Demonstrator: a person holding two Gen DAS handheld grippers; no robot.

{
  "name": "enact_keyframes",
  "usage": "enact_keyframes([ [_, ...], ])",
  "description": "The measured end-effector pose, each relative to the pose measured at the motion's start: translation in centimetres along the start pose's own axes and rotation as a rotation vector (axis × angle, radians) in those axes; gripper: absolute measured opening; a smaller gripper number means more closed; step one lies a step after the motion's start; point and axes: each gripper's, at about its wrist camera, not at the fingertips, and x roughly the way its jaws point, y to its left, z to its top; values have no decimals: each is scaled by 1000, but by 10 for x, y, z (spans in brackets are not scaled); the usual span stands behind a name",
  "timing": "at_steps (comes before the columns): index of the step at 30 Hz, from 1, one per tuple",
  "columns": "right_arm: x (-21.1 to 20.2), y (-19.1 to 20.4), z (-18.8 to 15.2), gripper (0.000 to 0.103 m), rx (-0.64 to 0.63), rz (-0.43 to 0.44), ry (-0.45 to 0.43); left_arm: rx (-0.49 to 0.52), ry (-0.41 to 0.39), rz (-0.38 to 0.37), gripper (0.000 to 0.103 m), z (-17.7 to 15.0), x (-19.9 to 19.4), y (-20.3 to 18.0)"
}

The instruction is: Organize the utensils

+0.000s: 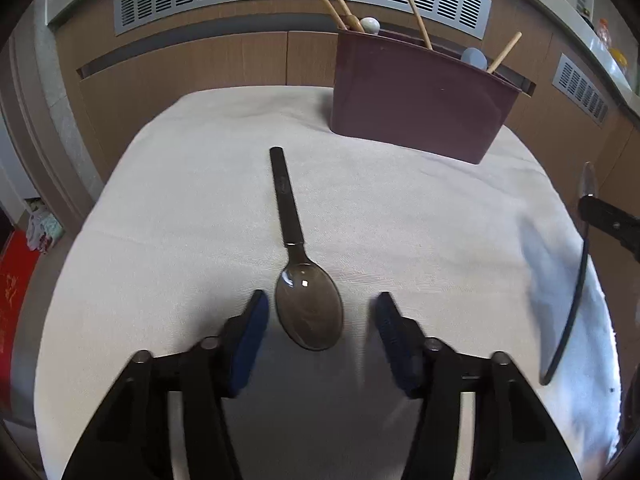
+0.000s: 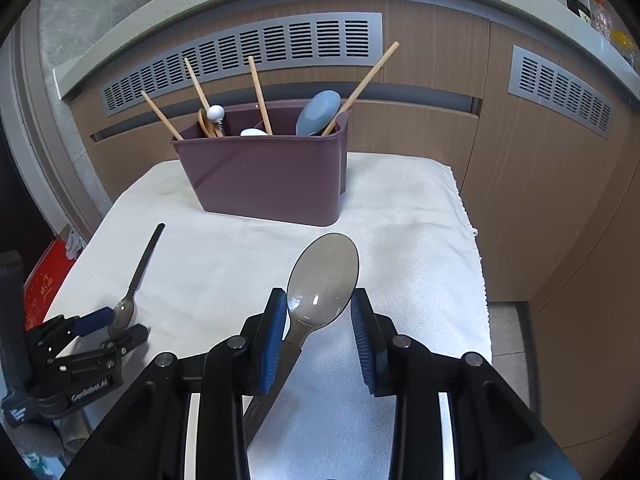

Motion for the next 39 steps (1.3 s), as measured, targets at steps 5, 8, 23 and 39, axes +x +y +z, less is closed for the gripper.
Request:
enact_keyframes([
  [5, -17, -1, 1, 30, -5, -11, -40, 9, -56, -14, 35, 0, -11, 4],
  [8, -32, 1, 2, 30, -26, -22, -77, 46, -178, -21, 34, 4, -43, 3],
  [23, -77, 18, 13, 30, -92, 8, -185, 94, -363, -113, 16, 38, -130, 8],
  [39, -63, 4, 3, 18, -67, 8, -107, 53, 164, -120, 46, 10, -34, 25],
])
